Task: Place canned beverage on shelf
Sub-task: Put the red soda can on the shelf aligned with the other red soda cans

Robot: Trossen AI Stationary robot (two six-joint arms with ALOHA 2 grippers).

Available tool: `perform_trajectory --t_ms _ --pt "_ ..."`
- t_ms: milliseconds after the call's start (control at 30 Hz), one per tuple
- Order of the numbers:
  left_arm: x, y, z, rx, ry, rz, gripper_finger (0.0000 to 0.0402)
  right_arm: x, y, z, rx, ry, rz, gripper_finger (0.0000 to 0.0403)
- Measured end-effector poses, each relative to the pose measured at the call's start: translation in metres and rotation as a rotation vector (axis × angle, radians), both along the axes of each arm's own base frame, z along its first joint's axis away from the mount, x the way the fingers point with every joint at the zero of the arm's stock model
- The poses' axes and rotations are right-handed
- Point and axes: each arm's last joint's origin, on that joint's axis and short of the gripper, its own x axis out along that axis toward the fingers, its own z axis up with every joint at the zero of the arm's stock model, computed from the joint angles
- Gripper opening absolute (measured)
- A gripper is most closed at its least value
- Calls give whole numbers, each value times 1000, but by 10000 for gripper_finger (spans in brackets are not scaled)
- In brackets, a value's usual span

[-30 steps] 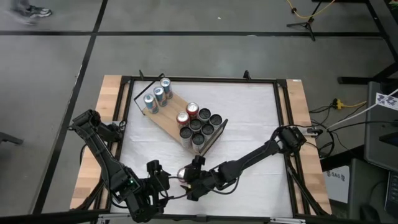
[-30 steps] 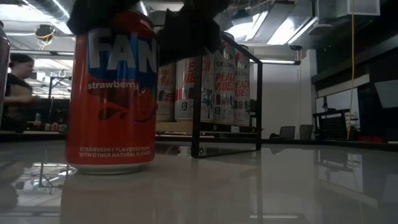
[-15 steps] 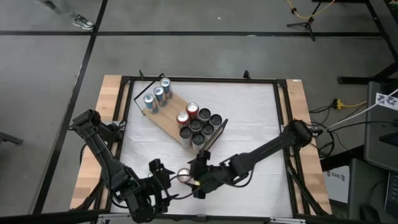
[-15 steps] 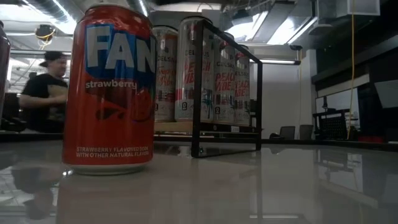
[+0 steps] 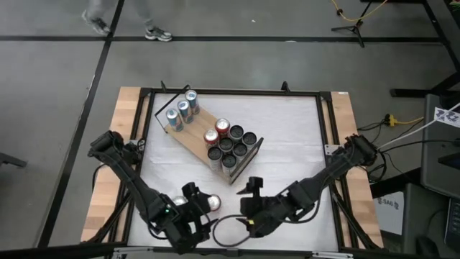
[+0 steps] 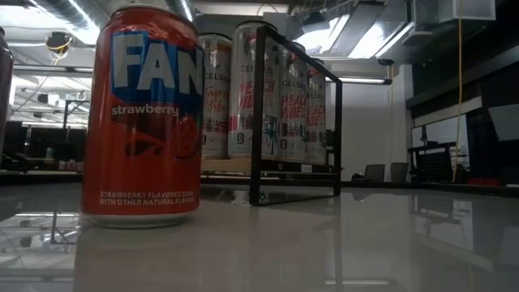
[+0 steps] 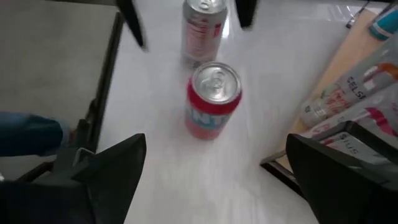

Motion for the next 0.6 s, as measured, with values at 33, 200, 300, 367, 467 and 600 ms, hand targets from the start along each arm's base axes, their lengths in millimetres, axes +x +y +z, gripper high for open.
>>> perform_trajectory --t_ms 33,200,300,367,467,600 --pt "2 0 -3 1 7 9 373 -1 2 1 3 -4 5 381" --pt "12 5 -13 -19 47 34 373 -5 7 0 1 -3 21 381" --pt "14 10 -15 -32 60 73 373 -5 7 0 3 -2 23 381" --pt "13 14 -16 -19 80 91 373 -5 7 0 3 -3 22 381" --pt "12 15 -19 -6 108 92 373 -5 7 0 3 -3 20 381" --pt "11 15 -28 -25 144 93 373 -5 7 0 2 -2 20 381"
